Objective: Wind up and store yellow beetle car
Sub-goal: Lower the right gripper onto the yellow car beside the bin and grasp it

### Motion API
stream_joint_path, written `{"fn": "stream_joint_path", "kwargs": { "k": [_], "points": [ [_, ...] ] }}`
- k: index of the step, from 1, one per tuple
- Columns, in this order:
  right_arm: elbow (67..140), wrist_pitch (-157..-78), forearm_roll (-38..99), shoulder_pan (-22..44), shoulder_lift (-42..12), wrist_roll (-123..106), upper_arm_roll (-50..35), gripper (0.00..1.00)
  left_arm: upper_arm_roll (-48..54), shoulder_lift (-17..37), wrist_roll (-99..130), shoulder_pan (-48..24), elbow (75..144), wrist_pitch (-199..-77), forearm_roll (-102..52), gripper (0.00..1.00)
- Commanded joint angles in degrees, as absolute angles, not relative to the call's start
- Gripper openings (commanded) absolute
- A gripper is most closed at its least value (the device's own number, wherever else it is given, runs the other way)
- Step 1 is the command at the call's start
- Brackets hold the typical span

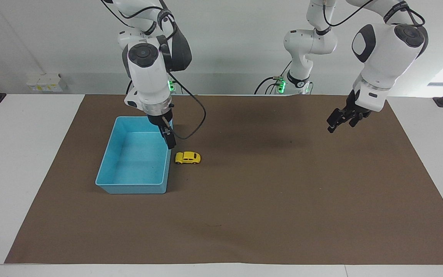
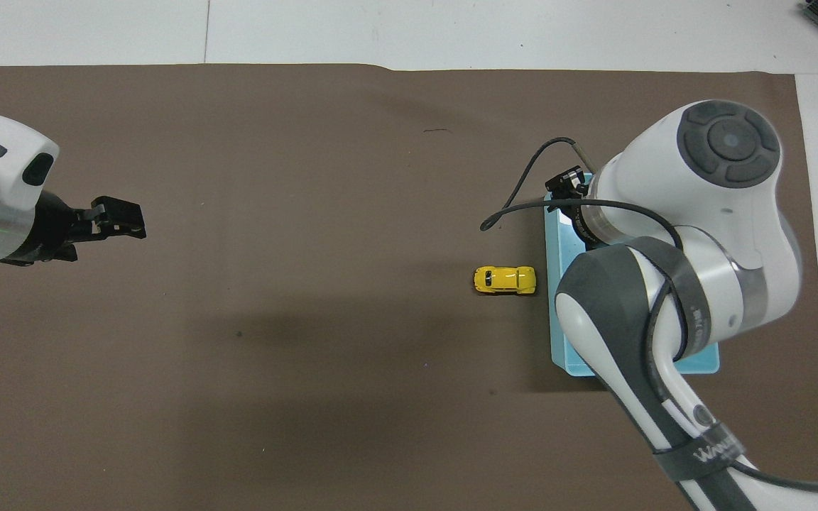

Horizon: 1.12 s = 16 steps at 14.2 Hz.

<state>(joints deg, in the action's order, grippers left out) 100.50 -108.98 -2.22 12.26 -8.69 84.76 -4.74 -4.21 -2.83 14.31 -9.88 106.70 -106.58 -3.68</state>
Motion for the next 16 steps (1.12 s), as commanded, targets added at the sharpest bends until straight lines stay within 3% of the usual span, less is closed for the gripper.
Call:
{"fn": "stream_joint_path", "kwargs": {
  "k": [1,9,16],
  "points": [
    [104.14,-111.70,-4.65,13.35,-8.17,94.00,-5.10,1.00,-3.78,-4.48,3.02,-7.82,105.82,-103.54,-2.90,1.00],
    [114.07,-123.39,-12.21,19.68,-10.46,114.78,-5.10,1.00,-4.04,-5.63,-0.70,-7.82,95.37,-90.72,-1.33,1.00],
    [118.47,-130.51,-14.77,20.13,-14.41,122.52,-5.10,1.00,-3.34,-5.63,-0.09,-8.61,95.27,-91.32,-1.49,1.00]
  ]
}}
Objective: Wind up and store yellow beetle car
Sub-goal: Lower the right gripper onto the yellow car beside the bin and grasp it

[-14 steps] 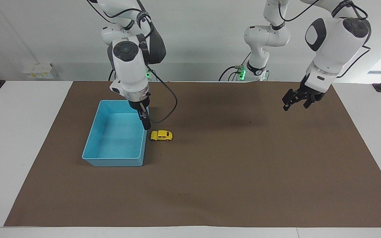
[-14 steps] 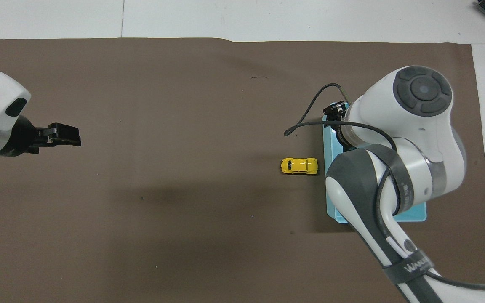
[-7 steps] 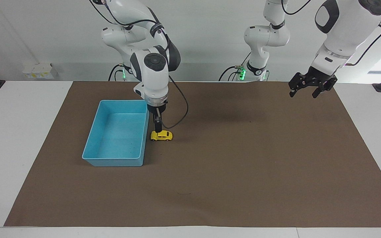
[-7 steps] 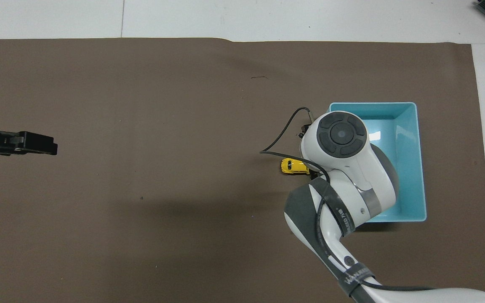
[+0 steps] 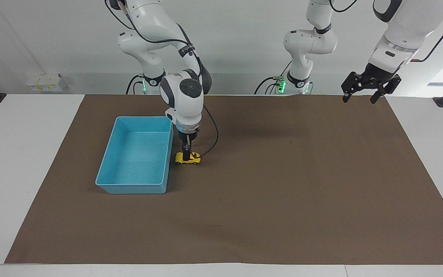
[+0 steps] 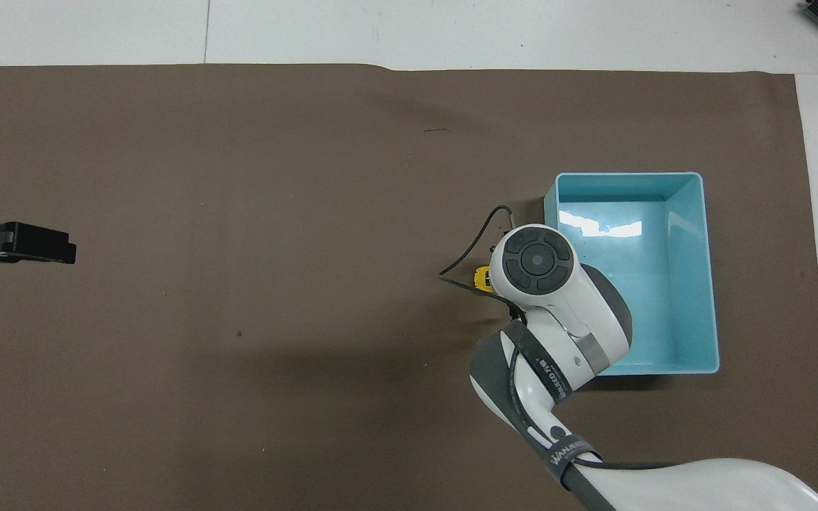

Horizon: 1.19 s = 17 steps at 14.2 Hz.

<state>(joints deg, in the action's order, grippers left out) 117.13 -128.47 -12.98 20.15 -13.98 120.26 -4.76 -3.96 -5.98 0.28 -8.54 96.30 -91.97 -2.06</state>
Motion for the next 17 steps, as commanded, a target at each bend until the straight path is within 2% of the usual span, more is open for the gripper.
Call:
{"fn": "stream_joint_path", "kwargs": {
  "k": [1,2,3,4,5,8,12,17],
  "points": [
    [119.26,-131.39,-14.85,20.13,-14.59,122.52,-5.10,1.00,-3.25,-5.63,-0.17,-8.61,95.36,-91.32,-1.49,1.00],
    [120.22,-132.96,-14.85,20.13,-14.59,122.61,-5.10,1.00,-3.25,-5.63,-0.87,-8.44,95.36,-91.23,-1.49,1.00],
    [120.67,-133.33,-15.46,20.04,-14.50,122.35,-5.10,0.88,-3.25,-5.63,-0.88,-8.44,95.36,-91.06,-1.49,1.00],
    [120.41,-132.89,-16.95,20.04,-14.50,122.26,-5.10,0.10,-3.25,-5.63,-0.88,-8.61,95.36,-91.14,-1.49,1.00],
    [120.15,-132.54,-17.14,20.04,-14.59,122.26,-5.10,0.00,-3.25,-5.45,-1.49,-8.27,95.10,-91.23,-1.49,1.00],
    [119.27,-131.75,-17.23,20.13,-14.68,122.43,-5.10,0.00,-3.78,-5.53,-2.90,-8.09,95.27,-90.62,-1.76,1.00],
    [113.31,-125.17,-16.97,22.24,-14.50,121.91,-5.36,0.00,-3.78,-5.45,-2.90,-8.00,96.33,-90.88,-1.76,1.00],
    [108.37,-118.74,-16.08,22.06,-10.47,110.77,-5.54,0.00,-3.78,-5.27,-2.72,-8.18,96.06,-91.05,-1.76,1.00]
  ]
}}
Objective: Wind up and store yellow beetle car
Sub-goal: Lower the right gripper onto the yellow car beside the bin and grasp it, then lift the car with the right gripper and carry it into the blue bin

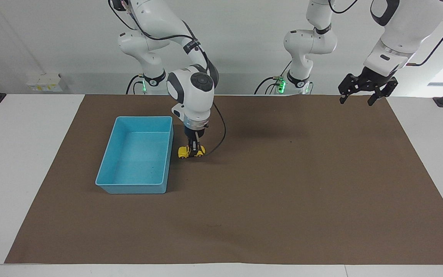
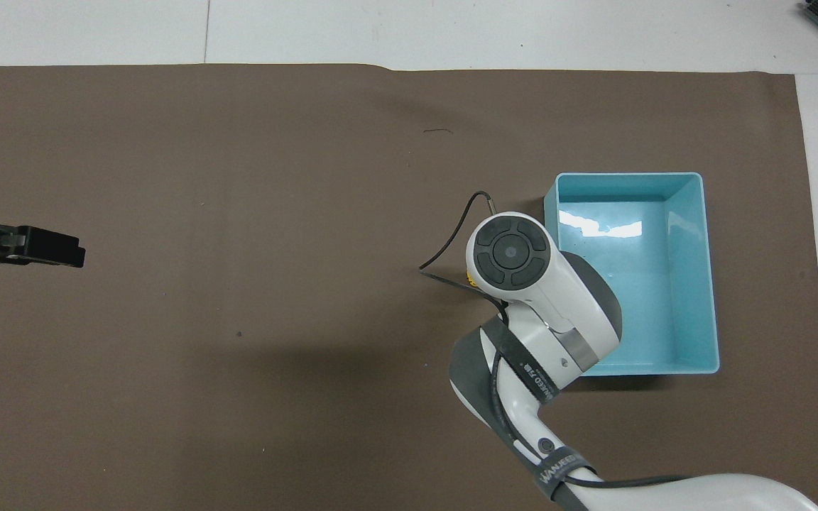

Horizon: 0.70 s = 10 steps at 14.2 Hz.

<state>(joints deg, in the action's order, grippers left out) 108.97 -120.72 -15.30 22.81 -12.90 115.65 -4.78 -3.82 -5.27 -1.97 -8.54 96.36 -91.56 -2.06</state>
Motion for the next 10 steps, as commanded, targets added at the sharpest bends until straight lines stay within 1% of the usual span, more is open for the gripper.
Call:
{"fn": "stream_joint_path", "kwargs": {
  "k": [1,5,8,10],
  "points": [
    [108.37,-118.31,-15.56,22.06,-9.33,107.18,-5.54,0.00,-3.78,-5.27,-2.99,-7.91,96.06,-91.05,-1.76,1.00],
    [108.28,-116.99,-10.11,21.01,-4.84,87.85,-5.36,0.00,-3.87,-5.36,-2.46,-7.91,95.71,-90.62,-1.76,1.00],
    [108.11,-115.14,-9.93,20.22,-2.91,76.33,-5.10,0.00,-4.04,-5.54,-2.55,-7.82,95.71,-90.62,-1.76,1.00],
    [108.11,-114.52,-6.96,18.29,-1.68,67.29,-5.01,0.00,-3.96,-5.54,-2.55,-7.91,95.71,-90.62,-1.76,1.00]
  ]
}}
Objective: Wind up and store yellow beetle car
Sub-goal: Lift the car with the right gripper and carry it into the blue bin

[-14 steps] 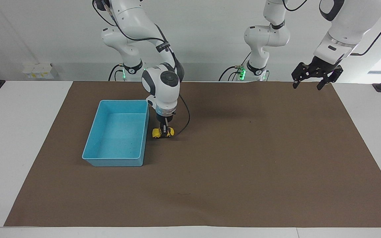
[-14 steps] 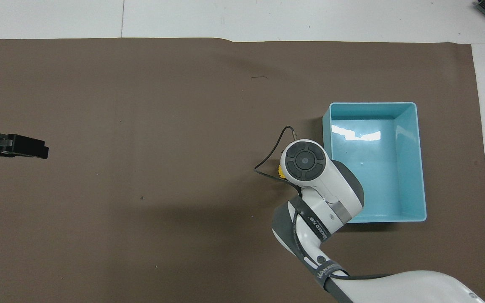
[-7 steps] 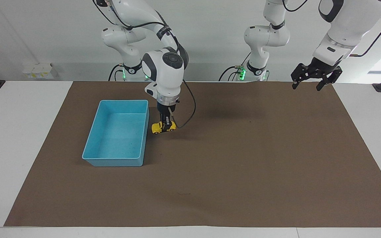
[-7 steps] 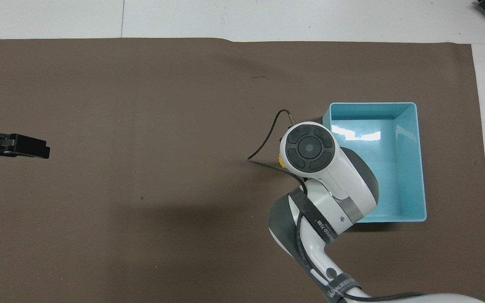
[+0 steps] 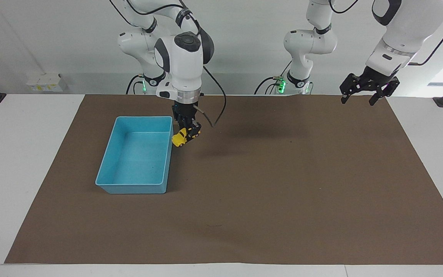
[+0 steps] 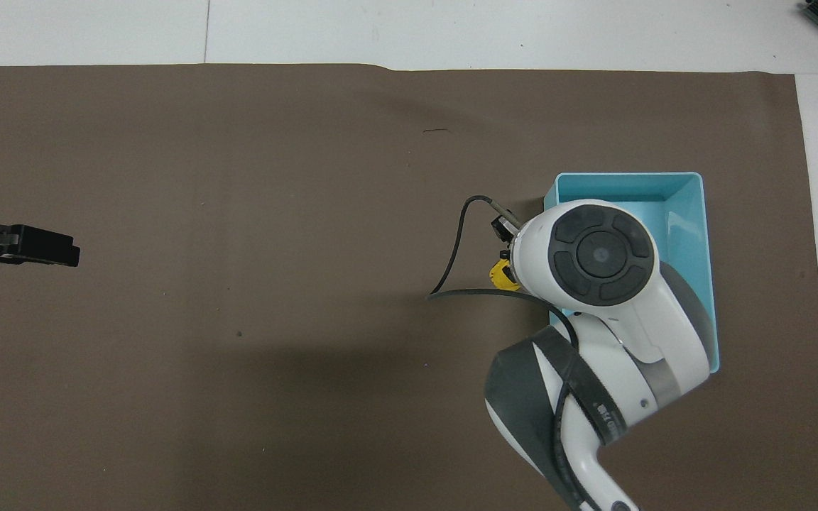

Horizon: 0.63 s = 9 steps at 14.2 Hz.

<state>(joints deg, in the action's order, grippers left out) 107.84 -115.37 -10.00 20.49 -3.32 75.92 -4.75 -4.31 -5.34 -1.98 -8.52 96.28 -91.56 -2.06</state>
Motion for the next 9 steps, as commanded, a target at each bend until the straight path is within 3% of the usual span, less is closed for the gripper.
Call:
{"fn": "stream_joint_path", "kwargs": {
  "k": [1,9],
  "points": [
    [108.28,-114.35,-5.29,16.54,-0.89,61.67,-5.01,0.00,-3.96,-5.54,-2.55,-7.91,95.63,-90.62,-1.76,1.00],
    [110.21,-110.48,-2.72,2.74,1.75,19.03,-4.92,0.00,-3.96,-5.54,-2.55,-7.82,95.62,-90.62,-1.76,1.00]
  ]
}}
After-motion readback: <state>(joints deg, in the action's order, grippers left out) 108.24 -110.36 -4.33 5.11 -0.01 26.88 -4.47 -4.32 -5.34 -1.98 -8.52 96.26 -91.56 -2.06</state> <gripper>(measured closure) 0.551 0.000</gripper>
